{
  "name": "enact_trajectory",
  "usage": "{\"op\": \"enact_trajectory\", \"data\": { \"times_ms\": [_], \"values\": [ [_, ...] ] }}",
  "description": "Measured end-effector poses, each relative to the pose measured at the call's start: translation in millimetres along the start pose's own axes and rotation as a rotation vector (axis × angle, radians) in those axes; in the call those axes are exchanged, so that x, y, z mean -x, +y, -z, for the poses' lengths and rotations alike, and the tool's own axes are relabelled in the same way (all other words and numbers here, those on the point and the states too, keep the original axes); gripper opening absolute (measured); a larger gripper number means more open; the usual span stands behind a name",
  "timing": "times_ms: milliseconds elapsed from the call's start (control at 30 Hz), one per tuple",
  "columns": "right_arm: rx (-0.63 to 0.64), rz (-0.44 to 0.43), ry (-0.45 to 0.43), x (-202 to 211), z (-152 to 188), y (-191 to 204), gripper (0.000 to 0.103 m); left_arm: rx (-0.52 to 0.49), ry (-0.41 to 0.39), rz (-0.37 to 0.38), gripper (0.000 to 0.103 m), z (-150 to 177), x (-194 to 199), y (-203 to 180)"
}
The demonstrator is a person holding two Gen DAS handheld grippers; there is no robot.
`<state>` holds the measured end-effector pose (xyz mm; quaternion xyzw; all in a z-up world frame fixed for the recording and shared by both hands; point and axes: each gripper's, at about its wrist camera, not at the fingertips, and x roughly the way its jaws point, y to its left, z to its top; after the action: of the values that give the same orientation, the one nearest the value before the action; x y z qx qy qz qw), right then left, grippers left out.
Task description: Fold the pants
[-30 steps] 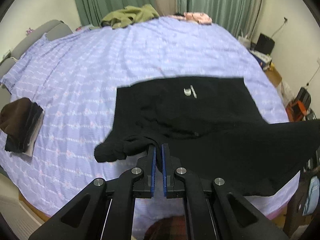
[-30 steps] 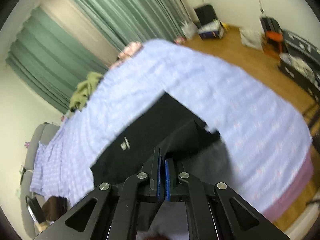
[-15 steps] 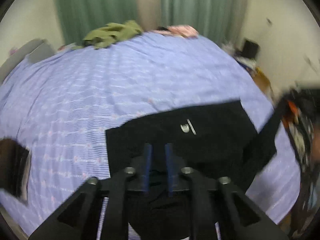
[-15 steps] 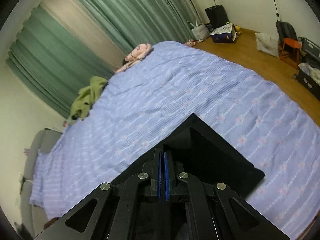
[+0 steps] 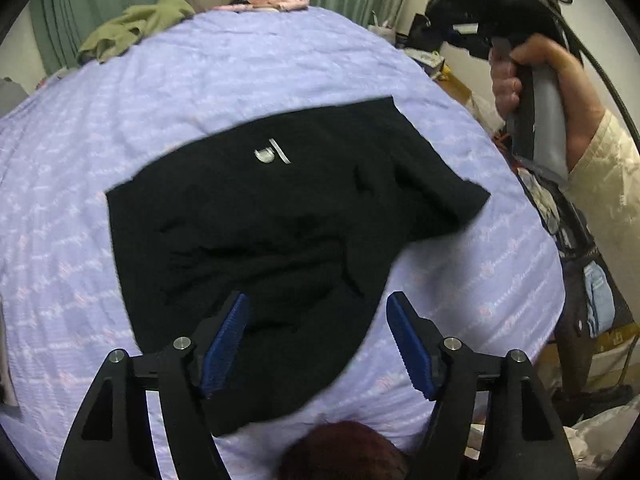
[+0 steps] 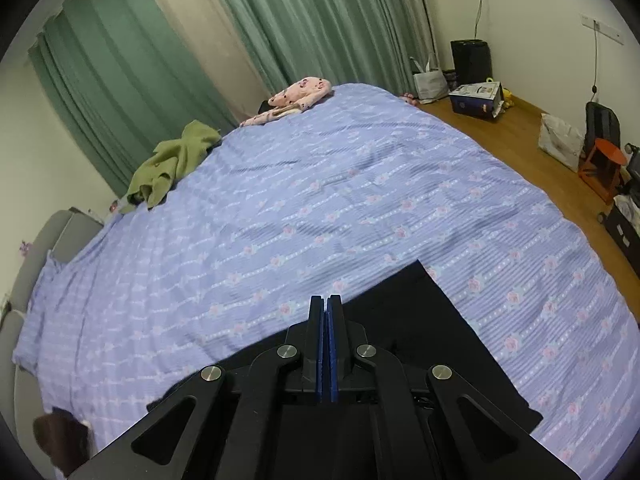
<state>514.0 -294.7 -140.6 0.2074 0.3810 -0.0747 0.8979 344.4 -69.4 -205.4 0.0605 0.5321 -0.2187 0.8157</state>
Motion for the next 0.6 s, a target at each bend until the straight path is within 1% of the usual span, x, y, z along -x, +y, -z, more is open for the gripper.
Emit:
{"op": "enact_trajectory", "data": {
  "times_ms": [33, 100, 133, 200, 233, 267, 367, 433, 467, 567, 600],
  "values": [
    [0.002, 0.002, 0.006, 0, 2, -2, 0.003, -0.006, 0.011, -0.007, 0.072, 4, -5, -4],
    [-0.017, -0.019, 0.048, 0, 10, -12, 0.004, -0.021, 0.024, -0.006, 0.072, 11, -10, -10],
    [-0.027, -0.016, 0.063, 1, 15, -17, 0.007, -0.041, 0.03, -0.006, 0.072, 16, -13, -14],
    [-0.029, -0.008, 0.087, 10, 29, -29, 0.025, -0.097, 0.032, -0.025, 0.072, 24, -19, -22],
    [-0.03, -0.007, 0.097, 14, 35, -33, 0.04, -0.134, 0.033, -0.032, 0.072, 29, -23, -28],
    [-0.032, -0.008, 0.108, 19, 43, -38, 0.041, -0.158, 0.036, -0.038, 0.072, 33, -27, -31],
    [-0.034, 0.011, 0.172, 33, 73, -57, 0.041, -0.263, 0.045, -0.082, 0.072, 45, -42, -46],
    [-0.049, 0.016, 0.21, 38, 88, -70, 0.041, -0.311, 0.043, -0.103, 0.072, 52, -51, -55],
    [-0.058, 0.035, 0.239, 41, 100, -78, 0.041, -0.331, 0.048, -0.115, 0.072, 54, -56, -59],
    [-0.093, 0.055, 0.299, 45, 122, -99, 0.041, -0.379, 0.067, -0.158, 0.066, 60, -76, -66],
    [-0.097, 0.062, 0.31, 46, 128, -104, 0.041, -0.388, 0.075, -0.177, 0.062, 62, -84, -67]
  ]
}}
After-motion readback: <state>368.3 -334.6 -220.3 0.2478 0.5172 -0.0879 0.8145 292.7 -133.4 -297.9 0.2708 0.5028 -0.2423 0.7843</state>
